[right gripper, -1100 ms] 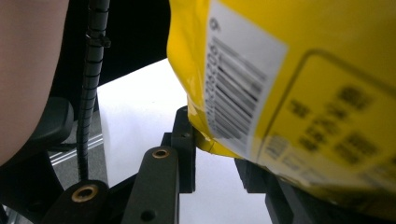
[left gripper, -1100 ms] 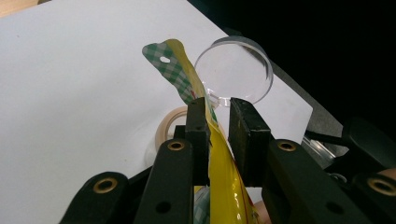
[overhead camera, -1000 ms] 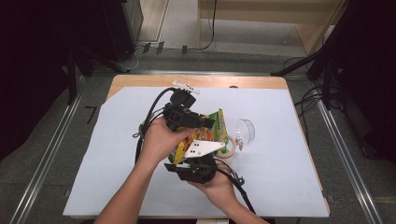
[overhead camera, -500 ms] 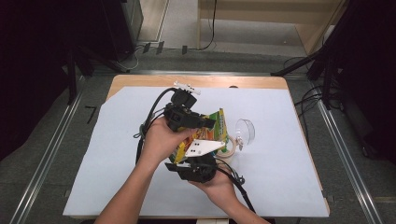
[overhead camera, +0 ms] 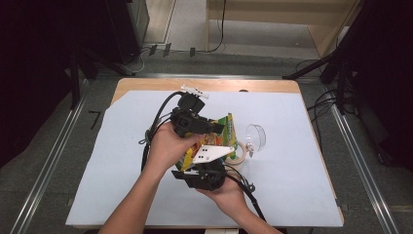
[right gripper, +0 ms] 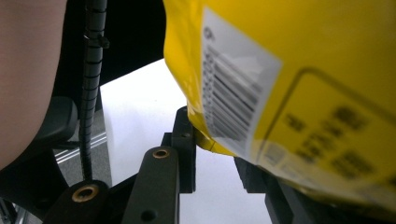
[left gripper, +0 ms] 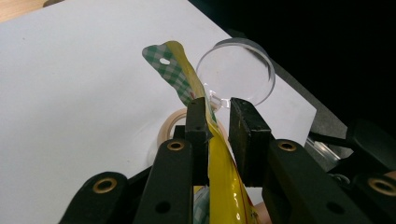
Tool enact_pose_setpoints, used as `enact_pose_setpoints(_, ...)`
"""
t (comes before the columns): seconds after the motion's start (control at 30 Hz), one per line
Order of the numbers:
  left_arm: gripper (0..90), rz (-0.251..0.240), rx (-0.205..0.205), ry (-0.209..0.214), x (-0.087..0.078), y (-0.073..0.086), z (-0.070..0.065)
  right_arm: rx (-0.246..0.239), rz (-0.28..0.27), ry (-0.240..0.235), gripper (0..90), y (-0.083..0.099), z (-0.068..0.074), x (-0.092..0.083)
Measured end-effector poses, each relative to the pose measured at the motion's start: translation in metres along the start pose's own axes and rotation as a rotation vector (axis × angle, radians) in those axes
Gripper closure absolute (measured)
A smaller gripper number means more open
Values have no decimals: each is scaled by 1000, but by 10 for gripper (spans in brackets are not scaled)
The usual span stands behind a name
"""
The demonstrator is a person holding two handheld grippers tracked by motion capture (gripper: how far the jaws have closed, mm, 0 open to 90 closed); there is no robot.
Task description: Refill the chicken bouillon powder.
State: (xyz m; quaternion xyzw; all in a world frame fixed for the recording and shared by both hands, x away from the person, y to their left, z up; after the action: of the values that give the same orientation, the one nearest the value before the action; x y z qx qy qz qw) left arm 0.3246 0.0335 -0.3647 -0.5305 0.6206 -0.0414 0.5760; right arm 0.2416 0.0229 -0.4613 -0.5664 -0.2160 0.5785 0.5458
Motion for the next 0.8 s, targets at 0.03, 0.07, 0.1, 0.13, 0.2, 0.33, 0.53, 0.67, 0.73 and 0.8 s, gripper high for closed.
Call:
enact_pose_setpoints(0.03,780,0,-2,-2,1,0,0,-1,2,2,728,0,-1,0)
enact_pose_setpoints(0.07,781,1,0,-5,1,0,1,2,1,3,728,0,-1,0)
enact_pose_setpoints(0.1,781,0,-1,-5,1,0,1,1,2,5,728,1,-1,0)
enact_pose_setpoints(0.13,781,-2,-1,-4,1,0,1,-1,4,7,728,0,-1,0)
enact_pose_setpoints(0.2,781,-5,0,-4,1,-1,1,-5,3,10,728,0,-1,-1)
enact_pose_setpoints(0.33,780,4,-6,2,1,-1,4,-4,6,7,727,-1,-1,0)
enact_pose_setpoints(0.53,780,5,-15,17,3,-2,7,-9,23,9,728,-1,-4,0)
enact_pose_setpoints(0.67,780,-1,-20,18,3,-3,9,-14,26,11,728,-2,-6,0)
enact_pose_setpoints(0.73,780,-2,-18,19,2,-3,9,-13,26,12,728,-2,-6,0)
enact_pose_setpoints(0.8,780,-5,-20,22,2,-3,8,-15,26,12,728,-3,-5,0)
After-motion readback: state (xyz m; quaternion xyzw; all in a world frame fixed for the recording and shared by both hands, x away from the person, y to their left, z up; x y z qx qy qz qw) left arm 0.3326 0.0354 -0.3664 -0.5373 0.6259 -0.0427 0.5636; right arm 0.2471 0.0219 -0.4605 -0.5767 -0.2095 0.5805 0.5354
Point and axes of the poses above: each handheld gripper's, and its own axes: x roughly forward along the jaws, y roughly out of its underside, z roughly to its left, the point moved 6 cm from there along x, roughly forward along the jaws, and after that the axes turned 1 degree about x, right-handed, at the moved point
